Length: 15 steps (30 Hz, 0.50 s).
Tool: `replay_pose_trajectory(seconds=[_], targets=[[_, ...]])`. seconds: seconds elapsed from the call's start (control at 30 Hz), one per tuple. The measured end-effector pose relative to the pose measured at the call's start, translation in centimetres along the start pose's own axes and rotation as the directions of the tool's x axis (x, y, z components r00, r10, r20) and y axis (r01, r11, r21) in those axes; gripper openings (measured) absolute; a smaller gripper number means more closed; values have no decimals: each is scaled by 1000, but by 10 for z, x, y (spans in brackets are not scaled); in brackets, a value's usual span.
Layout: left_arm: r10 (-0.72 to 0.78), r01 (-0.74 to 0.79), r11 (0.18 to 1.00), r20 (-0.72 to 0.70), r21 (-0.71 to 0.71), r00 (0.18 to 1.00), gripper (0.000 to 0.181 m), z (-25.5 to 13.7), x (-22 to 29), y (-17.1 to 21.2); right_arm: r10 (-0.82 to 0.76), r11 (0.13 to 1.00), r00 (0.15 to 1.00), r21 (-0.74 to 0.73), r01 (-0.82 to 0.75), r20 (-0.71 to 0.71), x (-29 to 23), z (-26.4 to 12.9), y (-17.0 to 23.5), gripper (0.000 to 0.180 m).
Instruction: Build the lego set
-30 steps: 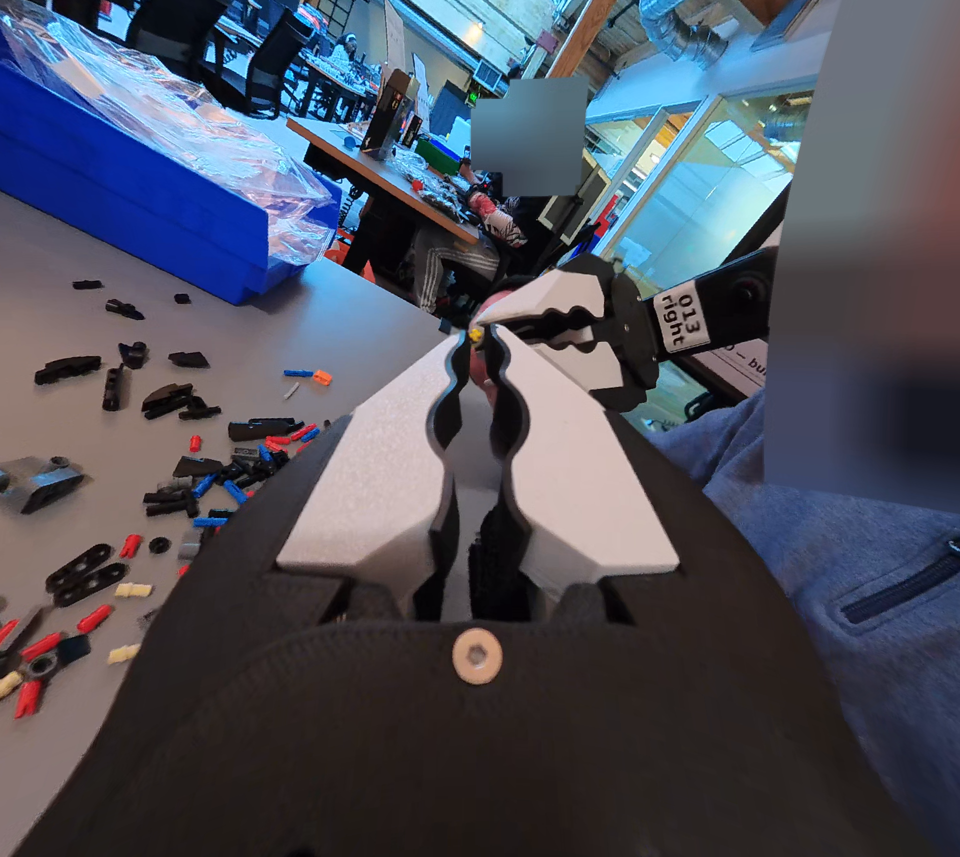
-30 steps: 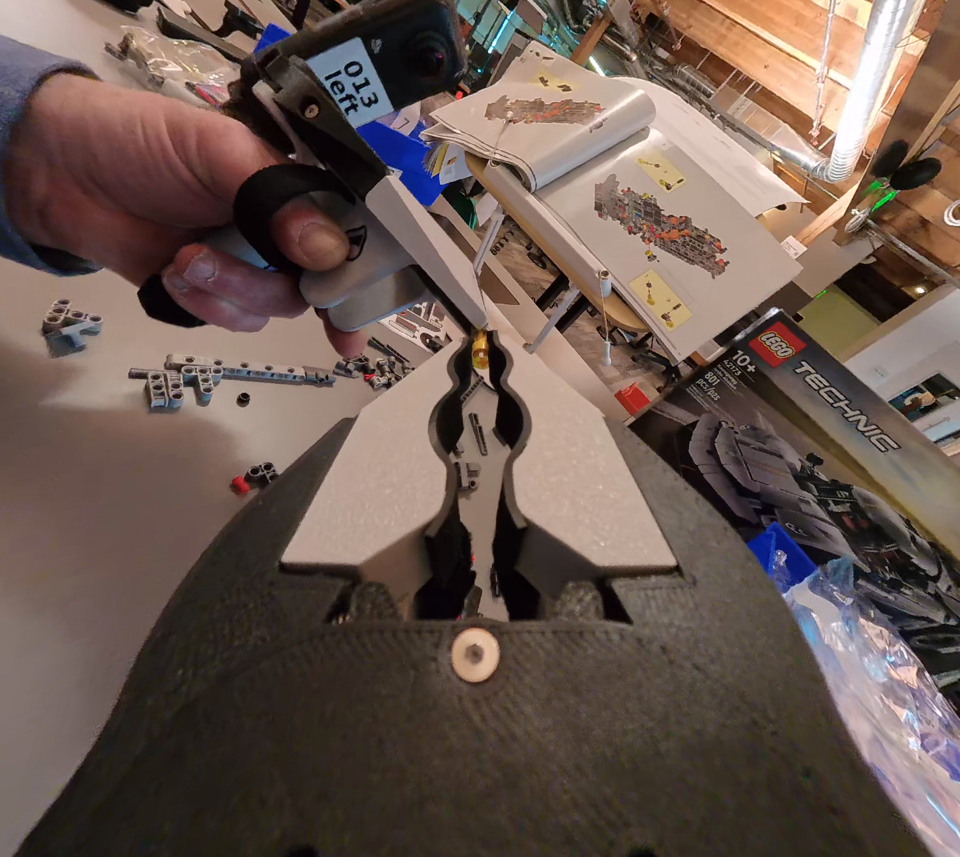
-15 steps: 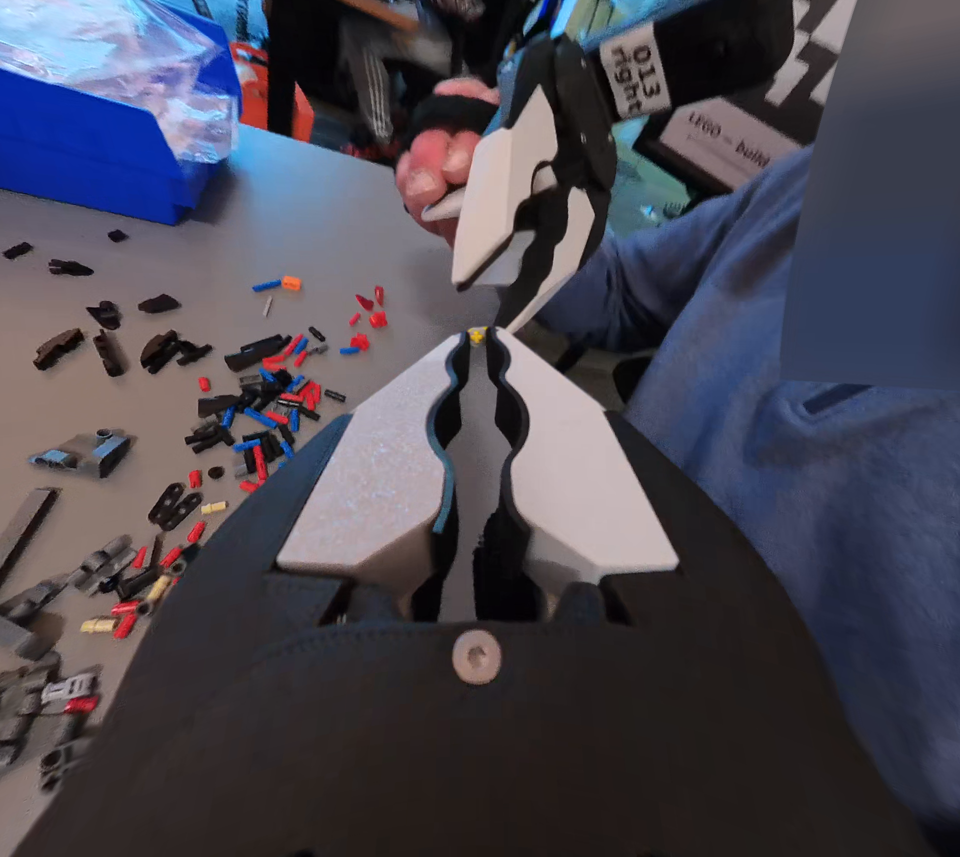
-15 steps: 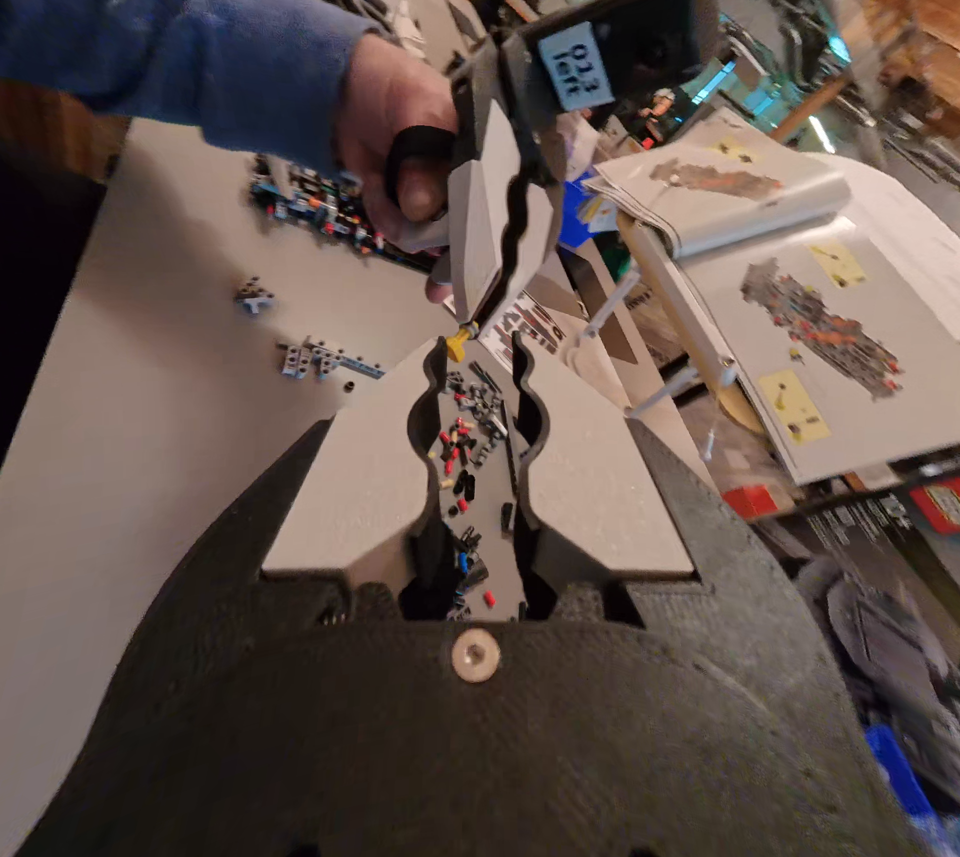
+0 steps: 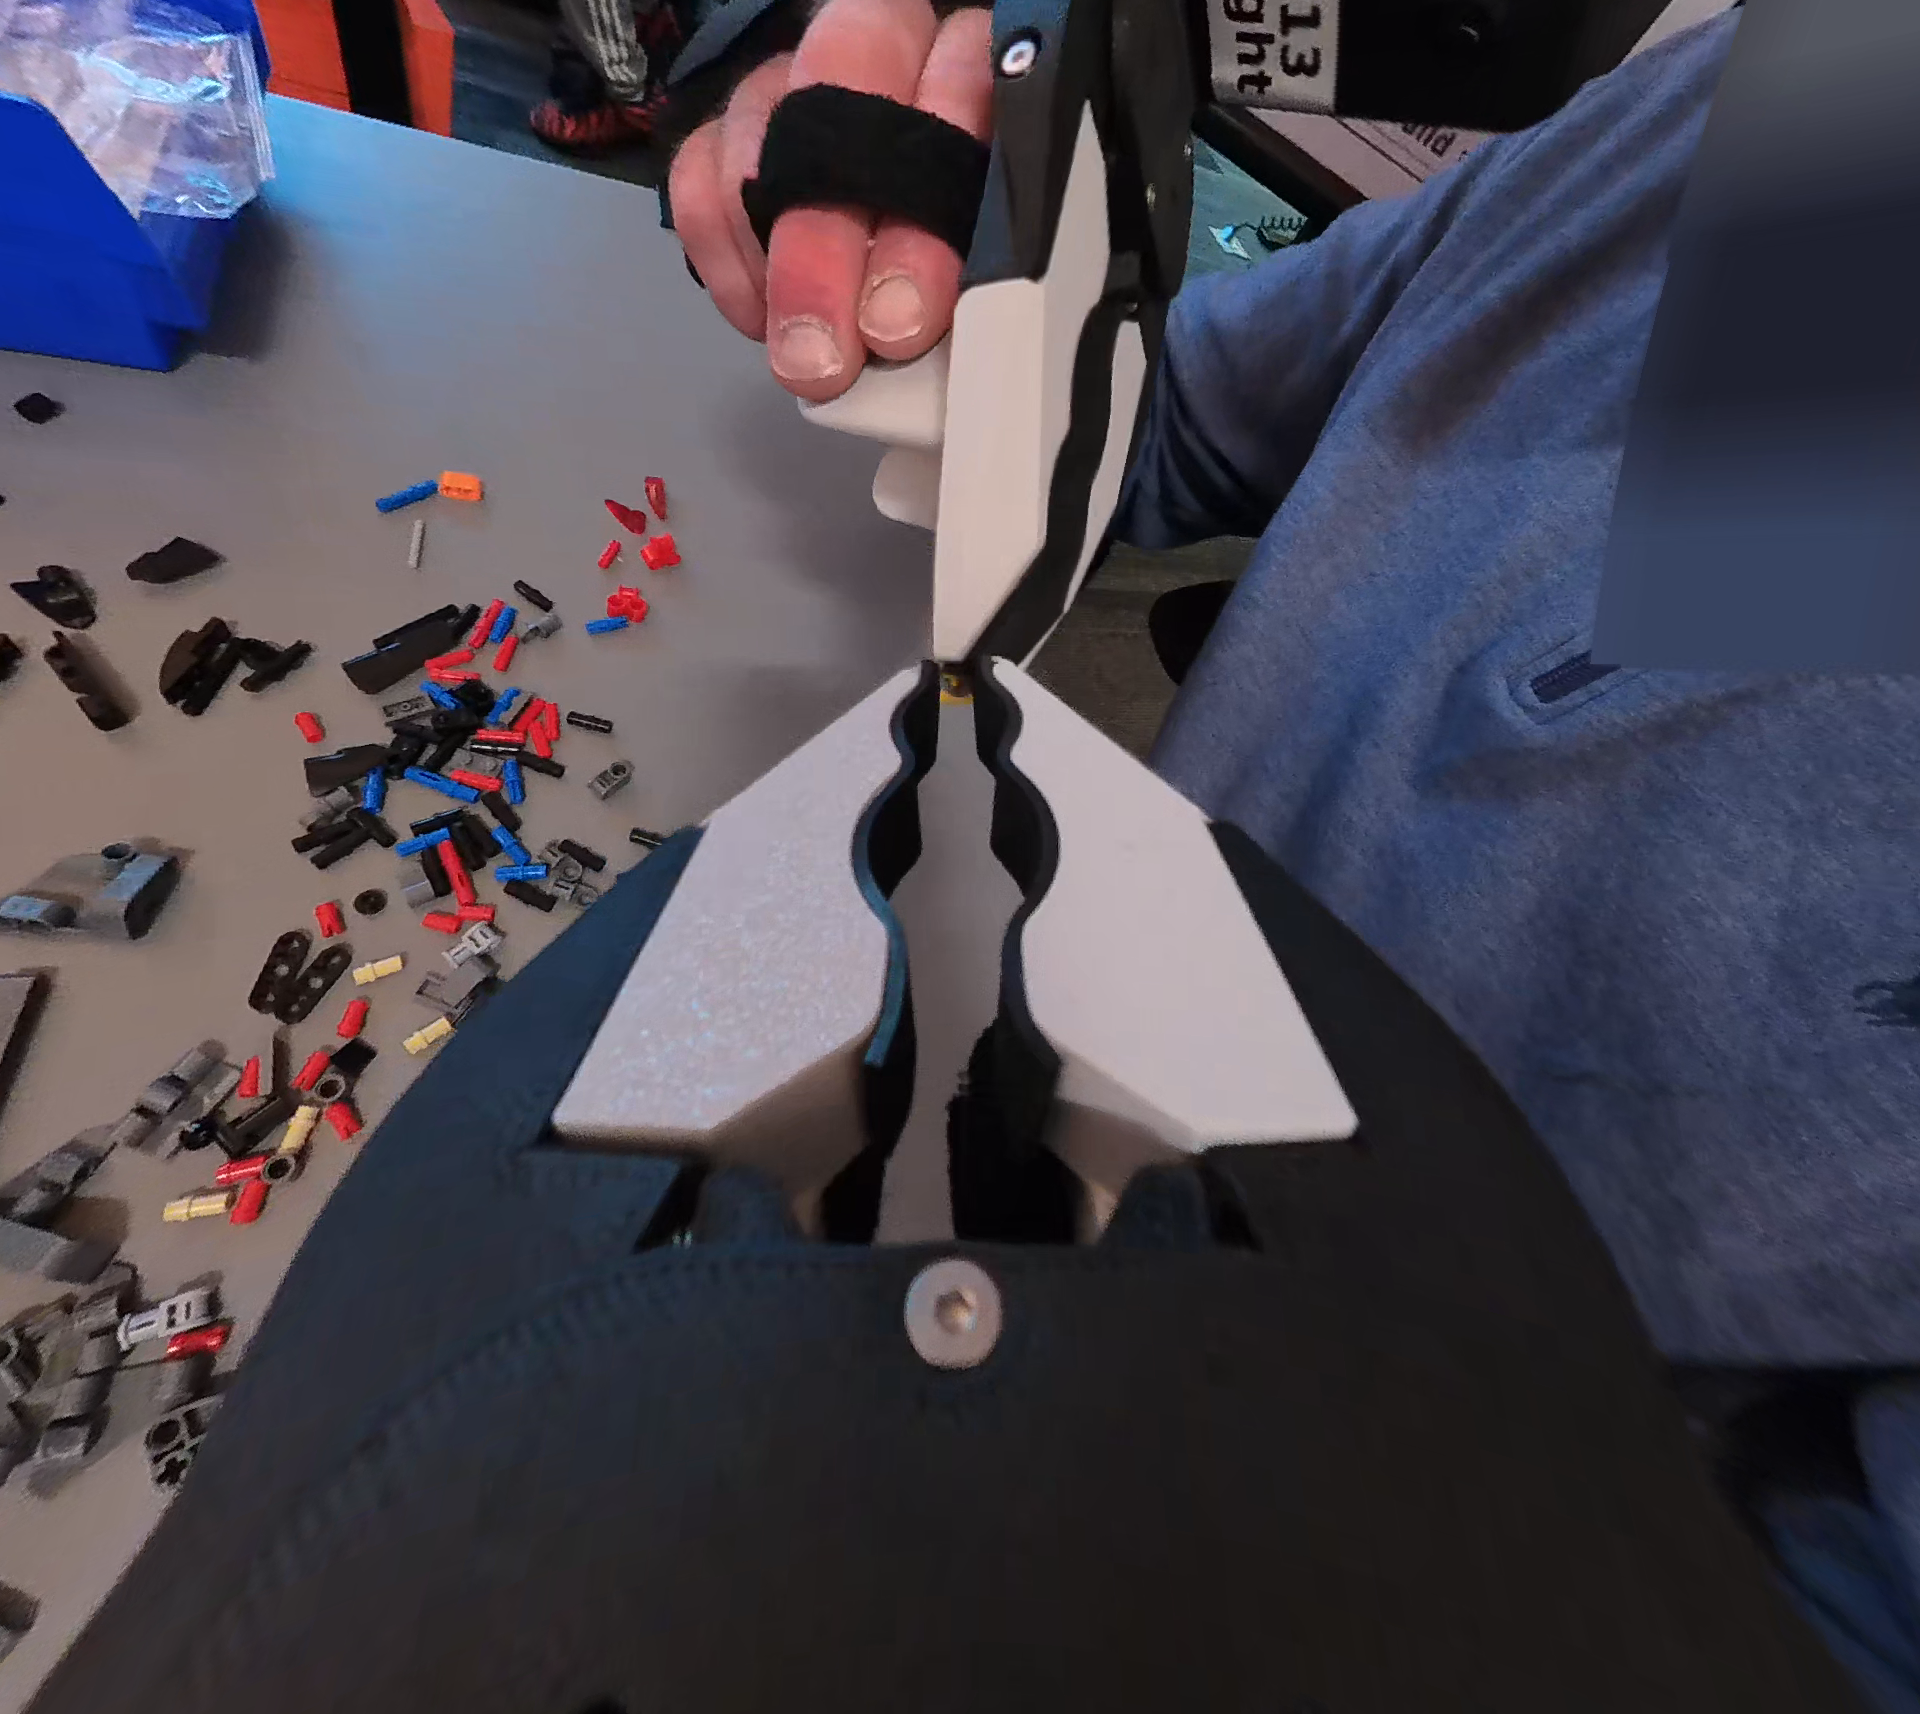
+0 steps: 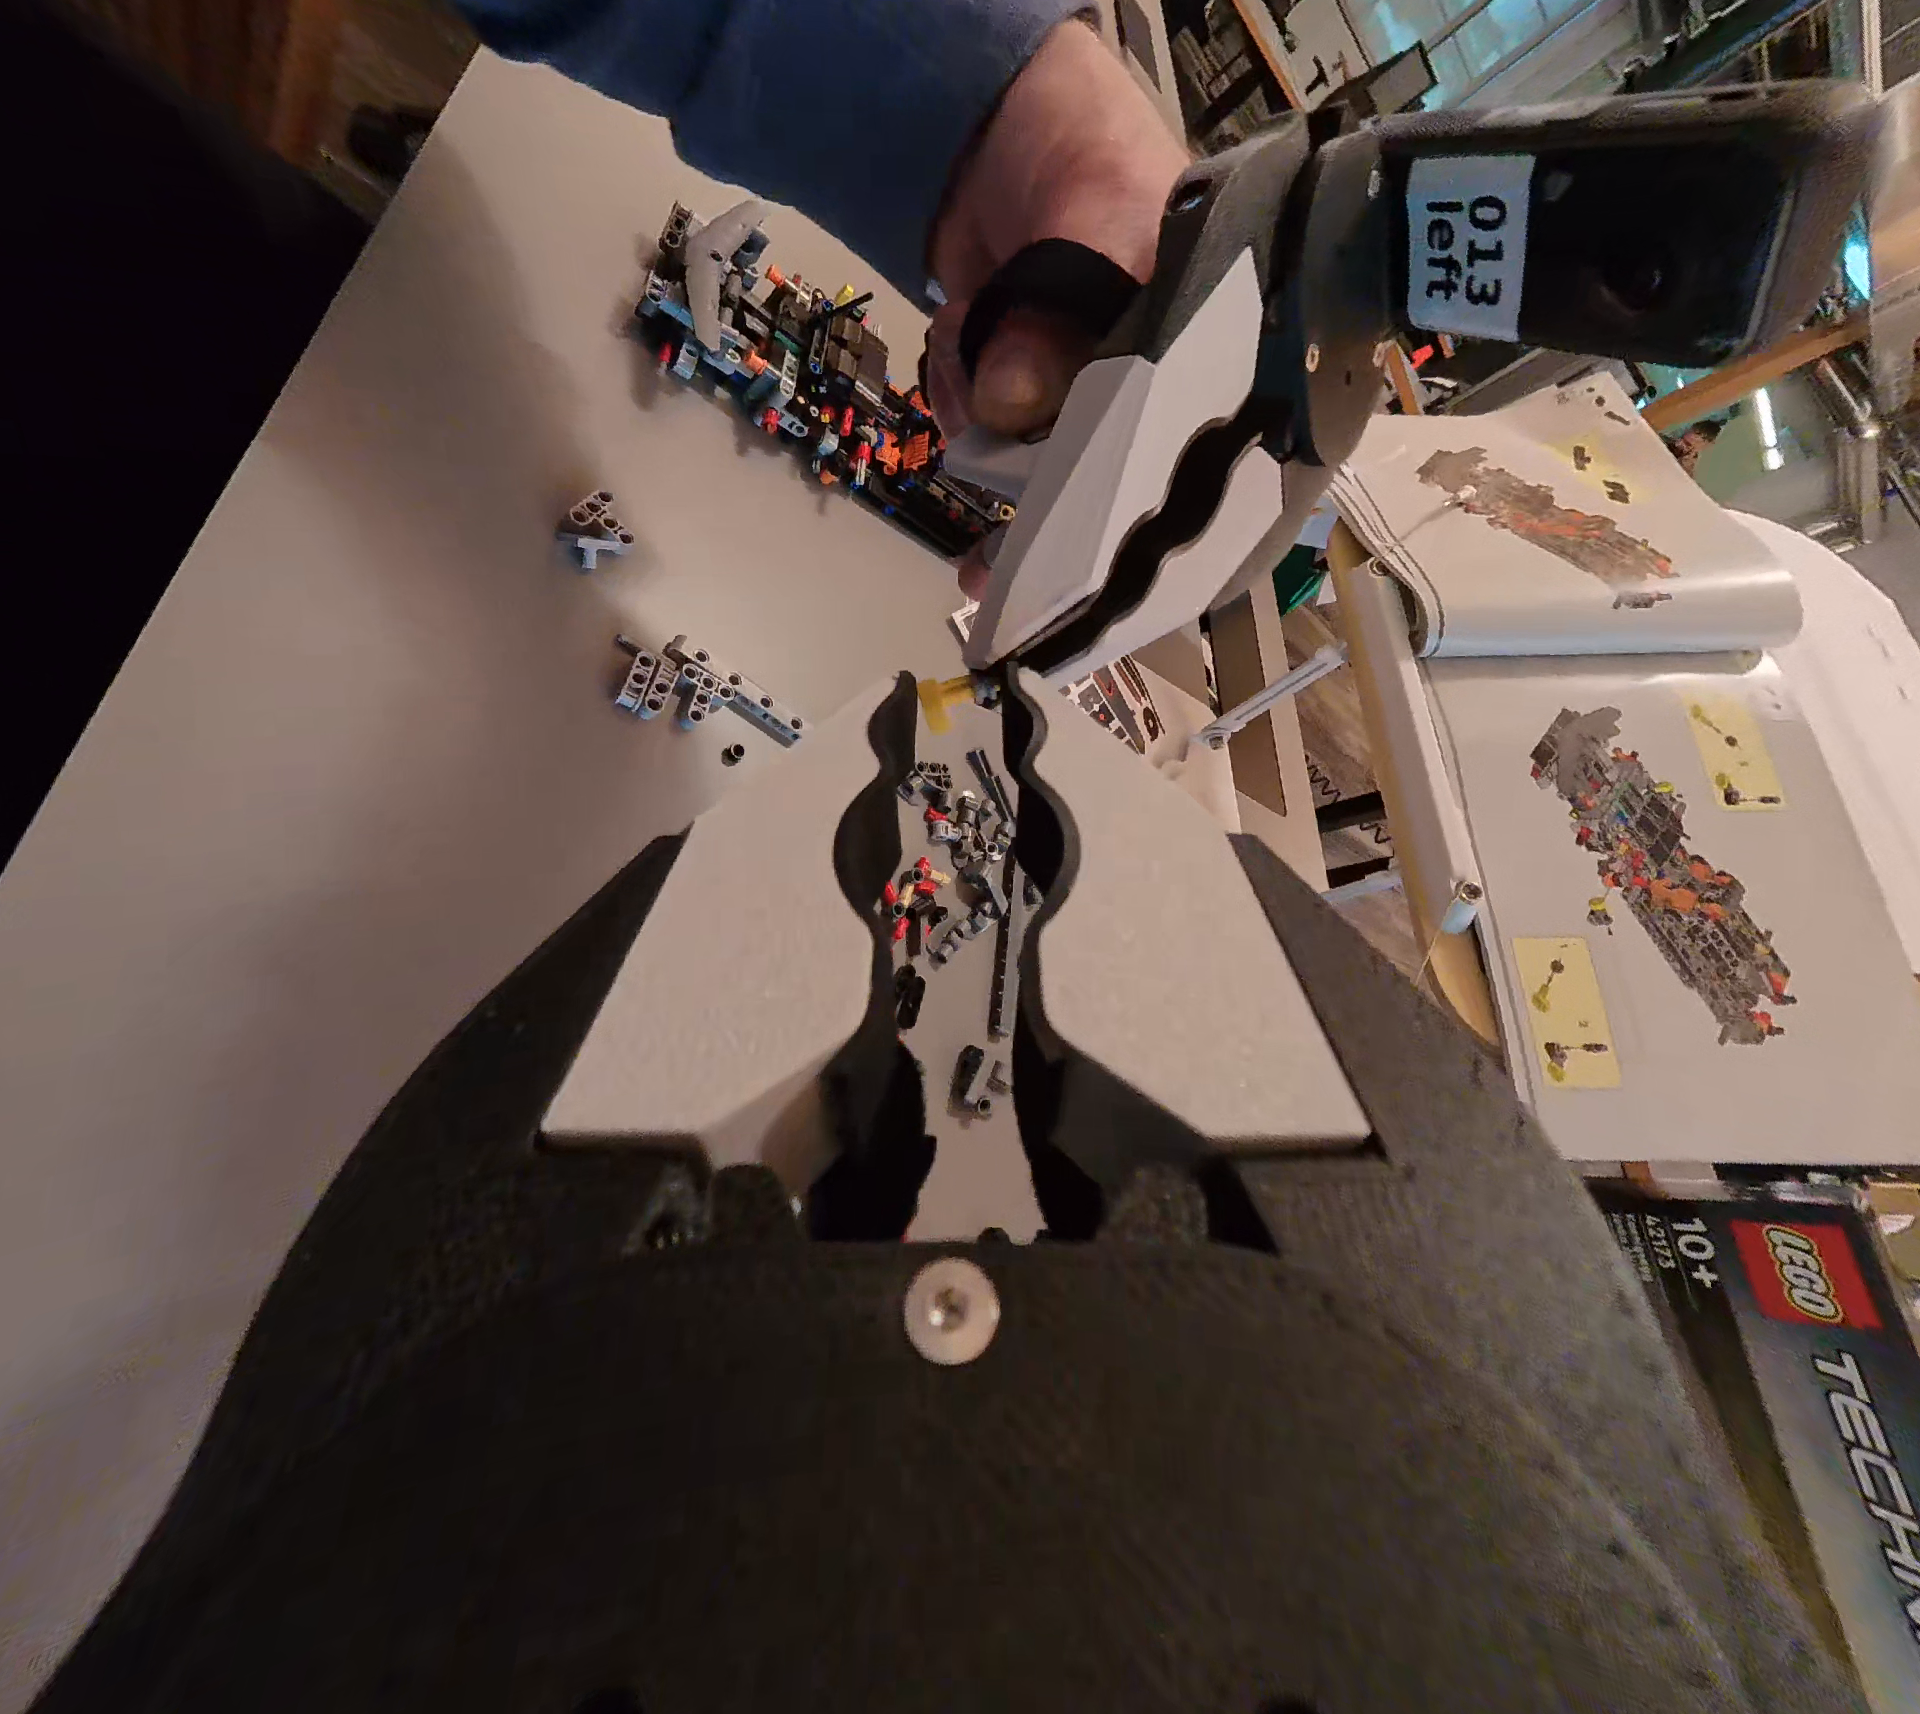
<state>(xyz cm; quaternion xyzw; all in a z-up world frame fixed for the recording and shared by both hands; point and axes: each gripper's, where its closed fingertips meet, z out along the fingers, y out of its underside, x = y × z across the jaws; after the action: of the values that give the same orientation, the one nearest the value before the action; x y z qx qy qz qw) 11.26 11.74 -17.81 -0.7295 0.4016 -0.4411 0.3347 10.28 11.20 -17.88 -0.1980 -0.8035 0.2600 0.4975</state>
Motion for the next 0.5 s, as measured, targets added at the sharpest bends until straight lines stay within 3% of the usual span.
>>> replay_pose_trajectory(seconds=[0.5], targets=[[-22,23,997,-16,70,1000,5,-1,-5,-12,31,1000,996,6,-31,-81,11,-6,4,12]])
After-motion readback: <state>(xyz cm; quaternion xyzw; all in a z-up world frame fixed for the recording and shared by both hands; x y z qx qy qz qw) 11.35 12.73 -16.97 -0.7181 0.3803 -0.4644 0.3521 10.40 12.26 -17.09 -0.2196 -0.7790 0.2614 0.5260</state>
